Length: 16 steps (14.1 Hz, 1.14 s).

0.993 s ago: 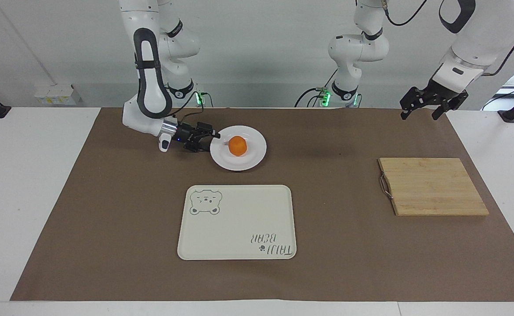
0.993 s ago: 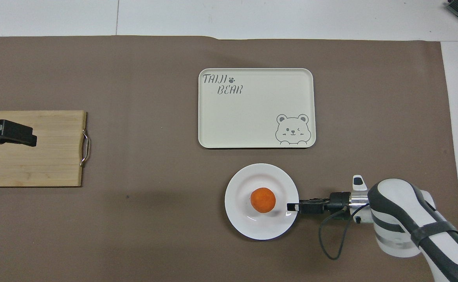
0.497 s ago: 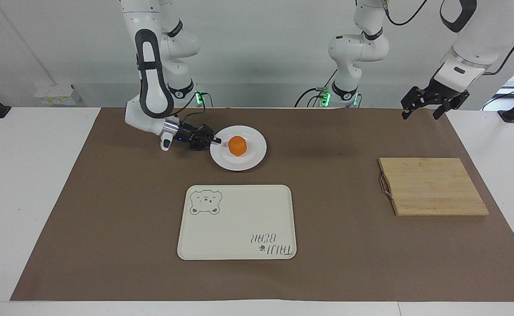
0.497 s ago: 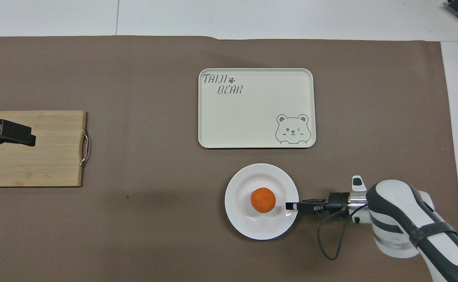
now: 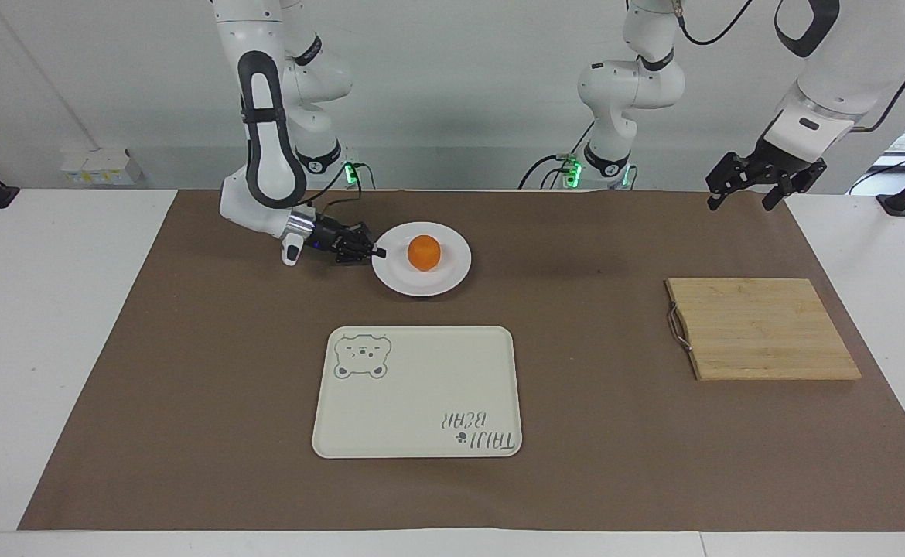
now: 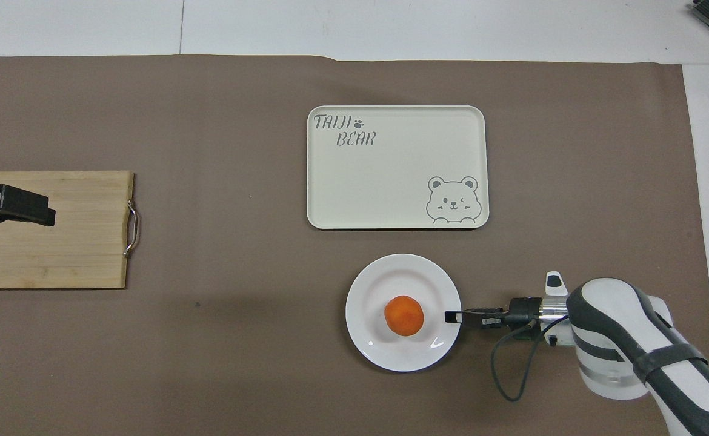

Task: Place orange and plate with both arms
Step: 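Grip the white plate rim with the right gripper, then slide the plate with the orange onto the bear tray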

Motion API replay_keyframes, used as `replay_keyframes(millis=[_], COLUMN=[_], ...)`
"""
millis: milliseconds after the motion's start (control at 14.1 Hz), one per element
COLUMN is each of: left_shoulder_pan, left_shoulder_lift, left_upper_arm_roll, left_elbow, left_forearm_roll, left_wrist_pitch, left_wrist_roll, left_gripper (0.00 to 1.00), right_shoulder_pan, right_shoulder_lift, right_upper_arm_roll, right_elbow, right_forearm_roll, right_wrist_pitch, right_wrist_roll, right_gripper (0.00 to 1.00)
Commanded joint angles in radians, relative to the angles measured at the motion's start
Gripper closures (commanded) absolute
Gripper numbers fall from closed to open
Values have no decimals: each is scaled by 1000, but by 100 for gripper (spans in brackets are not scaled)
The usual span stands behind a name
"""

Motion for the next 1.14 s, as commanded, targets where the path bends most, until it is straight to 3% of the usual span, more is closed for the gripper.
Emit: replay_keyframes(millis=[0, 639, 1064], left_shoulder_pan=[2, 2, 2], left_shoulder_lift=[-7, -7, -7], left_upper_arm_roll=[-4, -4, -4], left_elbow=[10, 10, 10], left_forearm_roll=[19, 19, 19], left_wrist_pitch=[-20, -20, -20], left_wrist_roll=[-11, -11, -11], left_gripper=[0, 0, 0], right_shoulder_pan=[10, -4, -10], right_shoulder_lift=[-18, -10, -6], right_upper_arm_roll=[0, 0, -1], right_elbow=[-17, 27, 134], right_forearm_roll=[57, 145, 133], right_wrist_pitch=[15, -72, -72], right_wrist_roll=[-43, 38, 225], right_gripper=[100, 100, 100])
